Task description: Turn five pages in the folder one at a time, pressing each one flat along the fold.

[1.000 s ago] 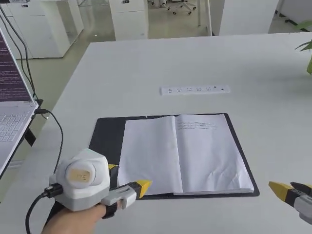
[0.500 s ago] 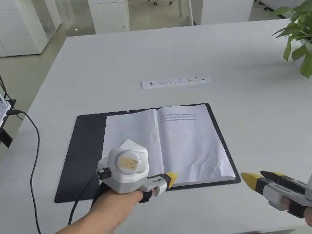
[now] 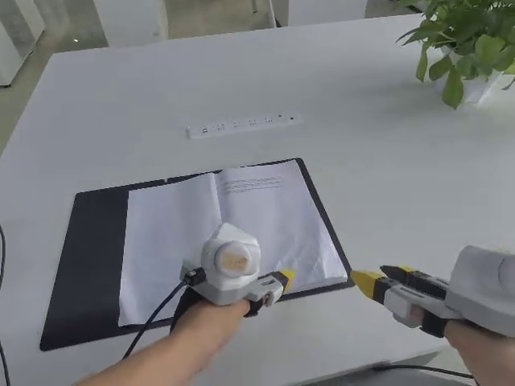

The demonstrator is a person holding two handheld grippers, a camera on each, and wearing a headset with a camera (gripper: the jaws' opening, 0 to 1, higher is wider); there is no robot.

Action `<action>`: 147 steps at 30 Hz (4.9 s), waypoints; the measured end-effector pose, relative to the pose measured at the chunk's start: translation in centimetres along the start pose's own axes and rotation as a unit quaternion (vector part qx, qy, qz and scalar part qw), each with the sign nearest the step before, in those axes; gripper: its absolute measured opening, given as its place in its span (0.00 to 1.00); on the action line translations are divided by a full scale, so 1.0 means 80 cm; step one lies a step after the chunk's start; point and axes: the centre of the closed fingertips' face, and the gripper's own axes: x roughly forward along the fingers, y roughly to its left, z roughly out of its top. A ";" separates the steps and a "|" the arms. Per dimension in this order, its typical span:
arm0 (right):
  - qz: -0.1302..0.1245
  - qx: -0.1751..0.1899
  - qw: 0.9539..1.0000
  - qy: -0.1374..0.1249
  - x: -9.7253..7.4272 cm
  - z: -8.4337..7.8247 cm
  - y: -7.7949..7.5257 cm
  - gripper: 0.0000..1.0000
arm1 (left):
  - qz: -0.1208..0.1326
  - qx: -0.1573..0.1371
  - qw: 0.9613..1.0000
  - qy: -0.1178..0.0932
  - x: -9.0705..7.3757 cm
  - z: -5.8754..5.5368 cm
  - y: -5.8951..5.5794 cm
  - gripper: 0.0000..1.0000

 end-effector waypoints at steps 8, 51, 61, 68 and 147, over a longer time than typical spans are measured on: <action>0.003 0.011 1.000 -0.003 0.008 0.001 -0.006 0.34 | 0.002 0.008 1.000 0.008 0.025 -0.009 -0.009 0.53; 0.020 0.007 1.000 0.021 0.038 -0.007 -0.005 0.34 | -0.002 0.048 0.998 -0.035 0.041 -0.015 -0.016 0.26; 0.020 0.006 0.999 0.029 0.043 -0.012 -0.007 0.34 | 0.002 0.069 0.997 -0.027 0.043 -0.015 -0.007 0.11; 0.023 0.001 0.999 0.033 0.046 -0.012 -0.006 0.33 | 0.012 0.073 0.997 -0.022 0.043 -0.014 0.003 0.00; 0.125 0.178 0.976 0.014 0.081 0.021 0.041 0.00 | 0.017 -0.026 0.999 -0.035 0.001 0.000 0.023 0.16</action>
